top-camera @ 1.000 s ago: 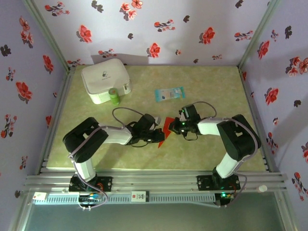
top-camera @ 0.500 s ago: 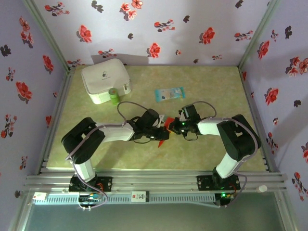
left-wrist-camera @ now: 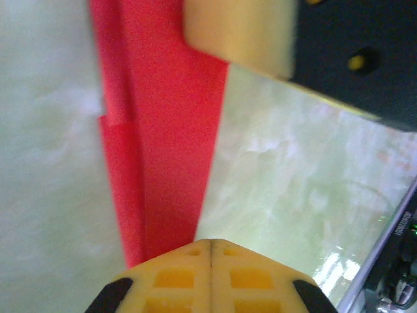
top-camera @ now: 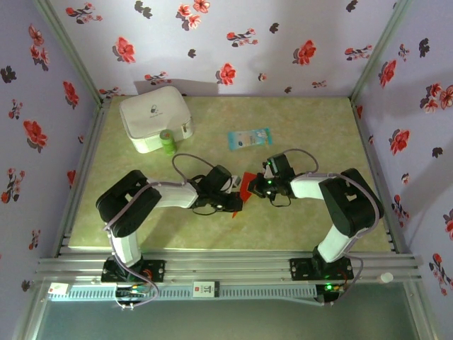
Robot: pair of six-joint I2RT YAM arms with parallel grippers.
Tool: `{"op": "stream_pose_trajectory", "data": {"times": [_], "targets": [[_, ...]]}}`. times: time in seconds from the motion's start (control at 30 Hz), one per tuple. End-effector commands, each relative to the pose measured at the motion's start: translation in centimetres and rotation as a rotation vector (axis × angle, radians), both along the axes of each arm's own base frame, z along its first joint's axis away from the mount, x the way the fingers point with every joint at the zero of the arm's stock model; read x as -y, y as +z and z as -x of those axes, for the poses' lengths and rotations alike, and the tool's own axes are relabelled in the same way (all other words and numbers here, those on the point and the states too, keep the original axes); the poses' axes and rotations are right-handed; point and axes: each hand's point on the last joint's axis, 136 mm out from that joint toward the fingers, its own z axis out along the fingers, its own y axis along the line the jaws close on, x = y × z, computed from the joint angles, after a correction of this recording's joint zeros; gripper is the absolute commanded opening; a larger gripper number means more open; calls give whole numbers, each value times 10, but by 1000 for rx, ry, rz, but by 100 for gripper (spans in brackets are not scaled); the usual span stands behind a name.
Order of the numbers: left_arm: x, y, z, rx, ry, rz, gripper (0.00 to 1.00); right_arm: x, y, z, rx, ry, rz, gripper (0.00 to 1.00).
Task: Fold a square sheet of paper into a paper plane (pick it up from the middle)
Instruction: Fold the wing for the fifth time at the center of the table.
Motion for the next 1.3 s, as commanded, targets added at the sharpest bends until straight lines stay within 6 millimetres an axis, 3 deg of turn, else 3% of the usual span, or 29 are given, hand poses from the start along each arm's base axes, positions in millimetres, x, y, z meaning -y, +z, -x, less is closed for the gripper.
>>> {"op": "stream_pose_trajectory", "data": {"times": [0.0,0.2,0.37,0.57,0.7,0.9,1.27], "targets": [[-14,-19,6,-15,-9,-49,5,27,-36,16,-88,-25,160,0],[-27,-26,13,-30,8,-76,5,30,-38,17,-93,-21,175,0],[-31,-20,17,-32,16,-66,5,32,-38,17,-95,-24,178,0],[-10,21,4,31,1,47,6,31,-36,15,-91,-25,174,0],[4,33,-7,65,-2,87,7,31,-36,15,-92,-26,172,0],[16,16,-17,37,-22,65,8,31,-37,16,-95,-27,172,0],[-20,-29,-4,-30,21,-54,6,33,-39,18,-99,-25,182,0]]}}
